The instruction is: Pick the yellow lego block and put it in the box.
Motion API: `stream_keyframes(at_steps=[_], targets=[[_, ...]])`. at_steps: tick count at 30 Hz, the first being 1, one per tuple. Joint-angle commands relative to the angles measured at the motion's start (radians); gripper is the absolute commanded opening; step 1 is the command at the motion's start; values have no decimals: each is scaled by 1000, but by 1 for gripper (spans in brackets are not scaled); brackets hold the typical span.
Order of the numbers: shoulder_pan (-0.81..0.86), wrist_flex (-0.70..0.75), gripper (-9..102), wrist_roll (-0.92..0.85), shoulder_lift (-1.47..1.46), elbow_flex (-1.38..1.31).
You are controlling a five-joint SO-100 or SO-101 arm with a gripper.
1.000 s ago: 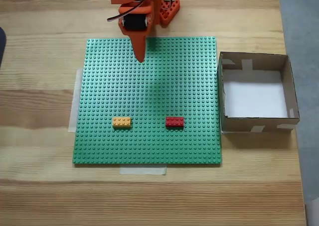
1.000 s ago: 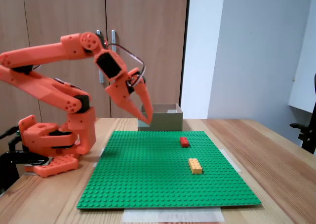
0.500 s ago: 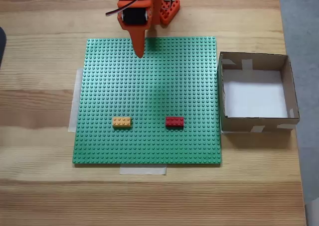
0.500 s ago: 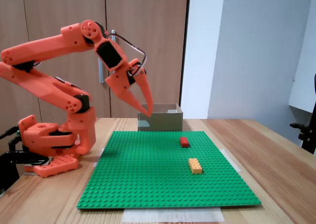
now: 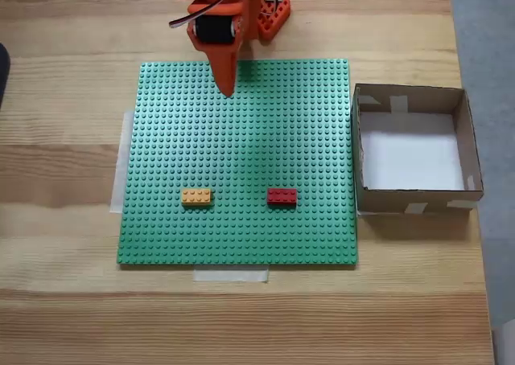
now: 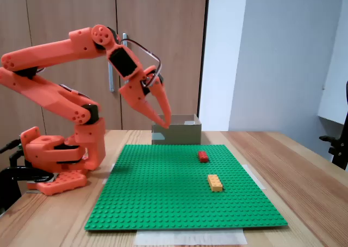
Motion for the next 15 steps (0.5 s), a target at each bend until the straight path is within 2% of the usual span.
stream_keyframes(at_steps=[1,8,12,15], targets=[[6,-11,-1,-5,-109,-52],[6,25,-1,-58,-176,-126],[18,160,-1,-100,-405,-360],[51,169,-1,-107,-422,-434]])
